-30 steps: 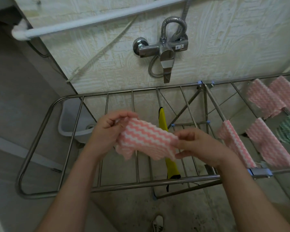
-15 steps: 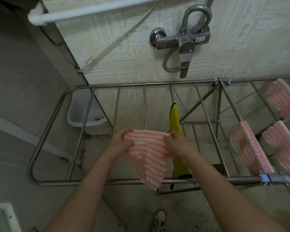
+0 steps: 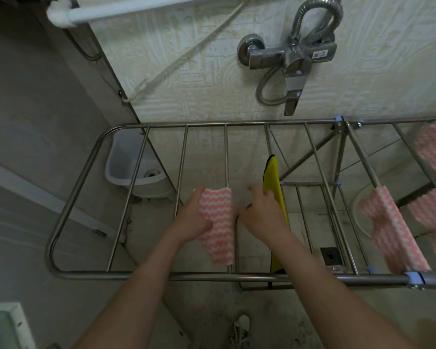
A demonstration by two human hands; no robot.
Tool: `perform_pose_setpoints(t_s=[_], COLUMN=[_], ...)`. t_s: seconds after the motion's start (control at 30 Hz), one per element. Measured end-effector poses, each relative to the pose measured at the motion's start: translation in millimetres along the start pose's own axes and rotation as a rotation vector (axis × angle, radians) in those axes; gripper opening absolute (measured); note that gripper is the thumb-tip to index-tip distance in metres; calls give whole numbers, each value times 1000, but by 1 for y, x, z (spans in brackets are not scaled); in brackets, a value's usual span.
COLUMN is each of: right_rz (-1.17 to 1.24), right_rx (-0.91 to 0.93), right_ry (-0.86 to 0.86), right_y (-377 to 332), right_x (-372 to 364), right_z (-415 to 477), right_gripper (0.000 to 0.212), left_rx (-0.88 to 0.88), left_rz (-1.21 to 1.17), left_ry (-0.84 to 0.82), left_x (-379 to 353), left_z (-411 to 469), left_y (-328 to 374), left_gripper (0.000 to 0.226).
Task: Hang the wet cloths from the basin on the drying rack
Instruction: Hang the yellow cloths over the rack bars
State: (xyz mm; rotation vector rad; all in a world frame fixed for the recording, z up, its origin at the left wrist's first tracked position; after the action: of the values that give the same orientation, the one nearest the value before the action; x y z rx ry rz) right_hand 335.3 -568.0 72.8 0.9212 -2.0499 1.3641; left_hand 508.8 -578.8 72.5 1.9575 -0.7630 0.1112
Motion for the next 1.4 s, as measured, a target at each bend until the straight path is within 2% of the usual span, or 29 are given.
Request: perform_pose_setpoints(t_s=[0.13,0.2,0.37,0.57,0.6,0.67,0.73,0.8,0.97,1.1,1.27,1.33,1.4], right_rz=[247,355,260,193,178,112,-33,-142,-146,-118,-50,-9,4], right_rx=[-88,-87,-43,23,16,32,63,26,-122,-99,-91,-59,-51], right_ry=[-393,-446,-327,-319,-275,-67,199,305,50,56,38,52,55], right_y=[0,0,4,3,5,9,16,28,52,58,59,63,66], right_x=[-7,-11,-20,-14,-12,-7,4,16,13,7,12,18,24], right_z=[-19,-29,-39,-48,-50,-51,-53,-56,-59,-65,-68,-74,-80], right_gripper=[36,28,19,12,9,8,16,31,57,73,76,68,61], left_rx=[-18,-3,-60,-121,-161,-233,-275,-286,-249,-231,-237,-246,-268], left_rz=[-4,26,139,216,215,224,273,308,304,371,577,675,645], left_ry=[-46,-68,-75,-13,-4,-3,-25,-50,-125,-165,-130,-65,55], left_x=[-2,-3,-9,-16,-19,-26,-32,-35,-40,-44,-42,-44,-46], left_z=[6,11,12,-2,-6,-12,-16,-16,-16,-14,-10,-9,-9], left_y=[0,-2,-14,-14,-12,-8,-8,-7,-5,-1,2,5,9], left_gripper=[85,84,93,68,63,64,76,83,99,108,105,102,88])
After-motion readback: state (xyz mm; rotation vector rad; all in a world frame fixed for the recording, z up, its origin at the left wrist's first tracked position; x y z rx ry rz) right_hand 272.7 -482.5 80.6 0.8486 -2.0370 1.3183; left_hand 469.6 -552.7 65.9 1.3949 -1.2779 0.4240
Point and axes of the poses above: each hand's wrist, its own z-axis towards the middle knuckle, its own x-axis out of the back of the hand, y = z × x, the point moved 1 cm from there along z, towards the middle knuckle, and after that the axes turned 6 degrees about -y, right-handed, at the moved point
